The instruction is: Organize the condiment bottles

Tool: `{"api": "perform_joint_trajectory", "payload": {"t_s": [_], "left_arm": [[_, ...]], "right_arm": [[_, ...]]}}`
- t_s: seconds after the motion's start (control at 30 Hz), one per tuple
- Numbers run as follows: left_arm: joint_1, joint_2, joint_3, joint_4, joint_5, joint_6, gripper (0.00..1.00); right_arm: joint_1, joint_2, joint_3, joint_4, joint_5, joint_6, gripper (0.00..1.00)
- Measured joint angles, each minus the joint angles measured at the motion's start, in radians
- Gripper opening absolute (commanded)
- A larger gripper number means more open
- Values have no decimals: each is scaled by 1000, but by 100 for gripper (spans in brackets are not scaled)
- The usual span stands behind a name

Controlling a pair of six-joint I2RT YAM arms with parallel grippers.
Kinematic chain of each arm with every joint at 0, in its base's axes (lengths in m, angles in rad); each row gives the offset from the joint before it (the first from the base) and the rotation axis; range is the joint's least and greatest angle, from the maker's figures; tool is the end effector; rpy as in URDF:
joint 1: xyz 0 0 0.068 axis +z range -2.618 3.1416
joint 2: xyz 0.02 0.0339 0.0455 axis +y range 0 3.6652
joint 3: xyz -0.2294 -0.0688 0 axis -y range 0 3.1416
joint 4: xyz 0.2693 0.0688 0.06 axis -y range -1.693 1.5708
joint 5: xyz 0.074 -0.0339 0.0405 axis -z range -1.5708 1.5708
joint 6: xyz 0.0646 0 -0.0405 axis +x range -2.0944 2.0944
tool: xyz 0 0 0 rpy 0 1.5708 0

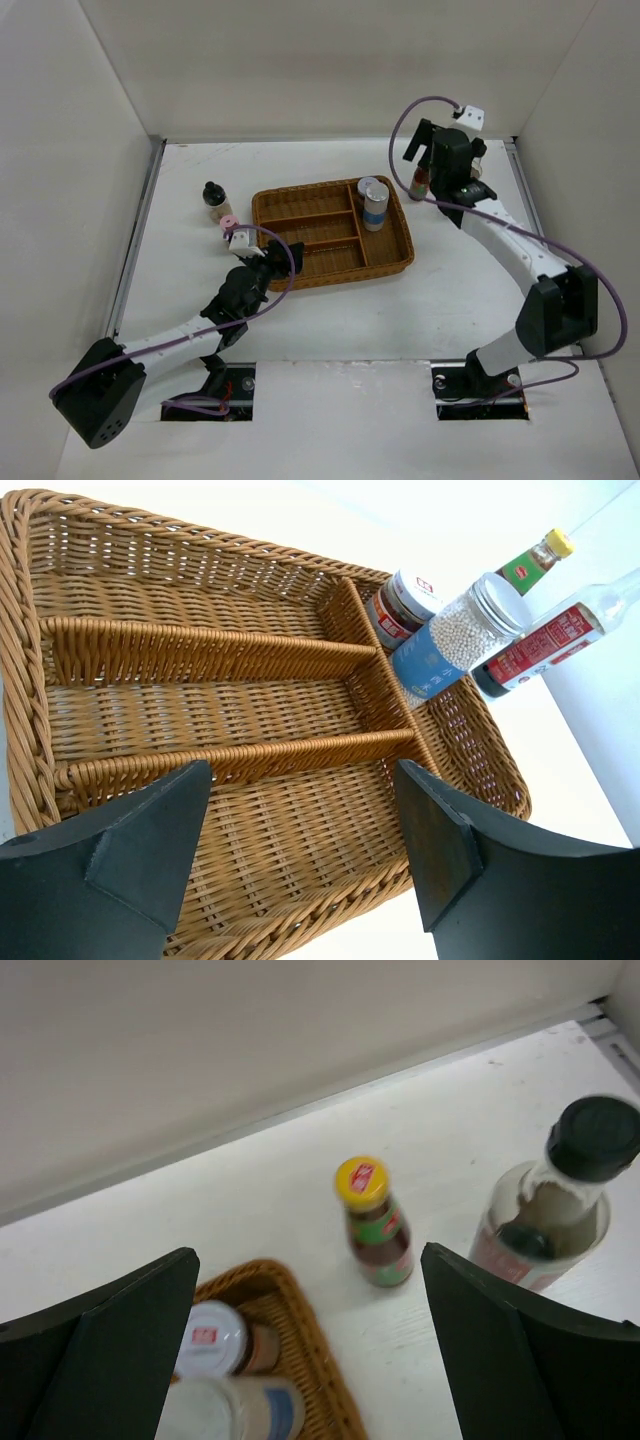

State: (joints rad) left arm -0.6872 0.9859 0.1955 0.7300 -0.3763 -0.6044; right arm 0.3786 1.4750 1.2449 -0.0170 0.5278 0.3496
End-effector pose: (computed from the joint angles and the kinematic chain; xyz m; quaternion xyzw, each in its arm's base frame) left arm 0.2155 -0.1461 0.1475 -0.0985 0.7200 -0.2965 0.6197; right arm 0.3835 0.1175 0.3071 0.1493 0.7638 0.0190 0.6277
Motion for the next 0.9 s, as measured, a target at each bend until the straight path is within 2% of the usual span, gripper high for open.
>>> {"api": "perform_joint_trajectory", "payload": {"t_s": [0.17, 0.33, 0.53, 0.57, 0.67, 0.8, 0.9], "left_arm": [[1, 1, 0, 2, 1, -3, 73], [2, 3, 0, 4, 4, -6, 73], [2, 13, 0, 8, 8, -6, 73], [3, 14, 0, 10, 8, -6, 73], [6, 25, 0, 19, 11, -7, 73], [6, 27, 0, 27, 11, -9, 73], [6, 34, 0, 32, 13, -10, 73]], "right_arm": [[-95, 172, 125, -34, -17, -8, 100], [-130, 319, 208, -85, -58, -22, 92], [-138, 412, 266, -110, -76, -45, 66], [-138, 418, 267, -111, -76, -47, 57], [-137, 426, 271, -111, -69, -61, 40], [-136, 426, 270, -107, -52, -83, 32], [-124, 397, 243, -108, -33, -105, 31]]}}
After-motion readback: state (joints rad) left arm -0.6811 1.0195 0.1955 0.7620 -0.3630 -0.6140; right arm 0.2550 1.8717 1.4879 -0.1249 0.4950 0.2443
